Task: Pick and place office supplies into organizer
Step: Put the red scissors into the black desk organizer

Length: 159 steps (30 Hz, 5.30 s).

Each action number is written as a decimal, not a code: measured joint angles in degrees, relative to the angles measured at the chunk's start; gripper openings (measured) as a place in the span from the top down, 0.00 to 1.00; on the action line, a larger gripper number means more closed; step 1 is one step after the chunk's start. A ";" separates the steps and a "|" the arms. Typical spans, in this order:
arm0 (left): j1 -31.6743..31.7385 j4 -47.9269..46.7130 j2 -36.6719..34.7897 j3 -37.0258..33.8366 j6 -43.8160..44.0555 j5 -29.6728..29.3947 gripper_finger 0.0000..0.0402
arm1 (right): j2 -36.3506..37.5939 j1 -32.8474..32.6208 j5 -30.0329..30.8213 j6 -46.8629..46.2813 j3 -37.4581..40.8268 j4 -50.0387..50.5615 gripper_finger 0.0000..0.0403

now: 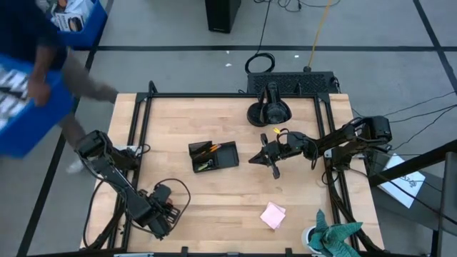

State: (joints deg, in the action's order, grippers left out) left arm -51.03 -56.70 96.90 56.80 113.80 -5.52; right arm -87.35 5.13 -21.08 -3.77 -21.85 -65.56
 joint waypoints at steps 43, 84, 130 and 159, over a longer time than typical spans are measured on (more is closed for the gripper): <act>-1.50 13.94 -0.22 -8.66 -6.02 -10.12 0.91 | 0.00 0.00 0.04 -0.04 0.00 0.20 0.99; 21.93 63.64 -34.27 -8.72 -129.90 -30.79 0.96 | 0.00 0.01 0.25 1.49 0.00 -1.90 0.99; 62.60 112.45 -22.86 -41.55 -122.25 12.96 0.92 | 0.00 0.02 1.73 2.75 0.00 -3.23 0.99; 58.99 117.47 -15.13 -41.48 -120.52 6.91 0.65 | 0.00 0.02 1.70 2.75 0.00 -1.90 0.99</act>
State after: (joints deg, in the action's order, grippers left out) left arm 7.97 60.77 81.78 15.31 -6.72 1.39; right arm -87.35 5.15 -19.38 -1.02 -21.85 -67.46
